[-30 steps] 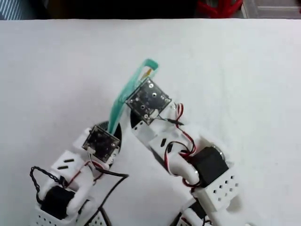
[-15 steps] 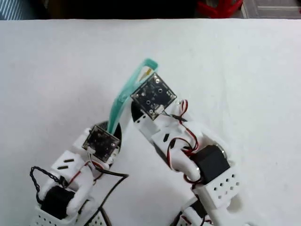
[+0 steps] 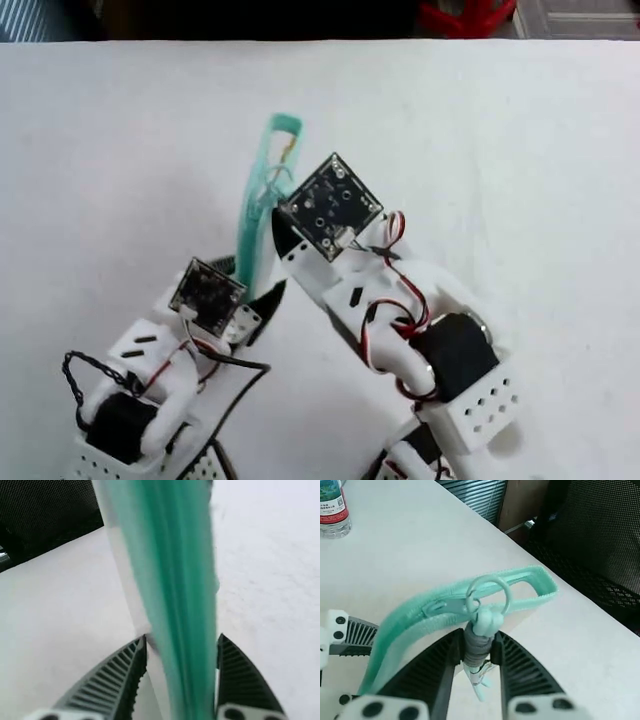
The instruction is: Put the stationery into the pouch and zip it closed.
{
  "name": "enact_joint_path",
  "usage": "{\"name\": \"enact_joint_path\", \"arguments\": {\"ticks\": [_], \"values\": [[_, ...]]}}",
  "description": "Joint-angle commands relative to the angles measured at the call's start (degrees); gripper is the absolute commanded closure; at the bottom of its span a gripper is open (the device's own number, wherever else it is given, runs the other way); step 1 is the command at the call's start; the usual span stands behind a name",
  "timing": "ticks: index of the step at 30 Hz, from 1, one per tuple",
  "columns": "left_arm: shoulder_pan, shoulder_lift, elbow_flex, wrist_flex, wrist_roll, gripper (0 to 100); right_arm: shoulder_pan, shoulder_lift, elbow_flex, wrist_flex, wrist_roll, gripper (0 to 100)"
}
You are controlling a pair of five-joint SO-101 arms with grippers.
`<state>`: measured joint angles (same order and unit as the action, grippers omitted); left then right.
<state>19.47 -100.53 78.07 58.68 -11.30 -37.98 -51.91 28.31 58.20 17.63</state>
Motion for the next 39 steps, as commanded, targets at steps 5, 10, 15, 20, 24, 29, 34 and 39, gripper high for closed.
{"name": "enact_joint_path", "arguments": {"ticks": [5,10,15,20,24,29,34,39], "values": [[0.92,0.13,-9.67,-0.88,6.51,77,-0.75,0.13,-2.9,0.31,0.35,98.1],[1.19,0.13,-10.9,-3.87,8.88,77,-0.75,0.13,-2.81,0.4,0.35,98.1],[5.14,0.13,-10.46,-4.75,9.23,78,-0.84,0.13,-2.81,0.4,0.26,98.1],[7.78,0.13,-5.89,-10.46,8.7,98,-2.68,-0.31,-2.81,0.75,0.26,98.1],[7.78,0.13,-3.34,-13.19,8.7,97,-3.38,-0.31,-2.9,1.27,0.26,98.1],[3.47,0.13,-3.34,-13.01,8.7,98,-2.86,-0.4,-3.43,1.54,0.35,98.1],[-1.98,0.13,-3.43,-9.49,8.79,98,2.33,-2.33,-6.33,1.19,5.19,98.1],[-2.07,0.13,-3.16,-8.26,8.7,98,10.33,-1.63,-14.42,-2.42,7.12,98.1]]}}
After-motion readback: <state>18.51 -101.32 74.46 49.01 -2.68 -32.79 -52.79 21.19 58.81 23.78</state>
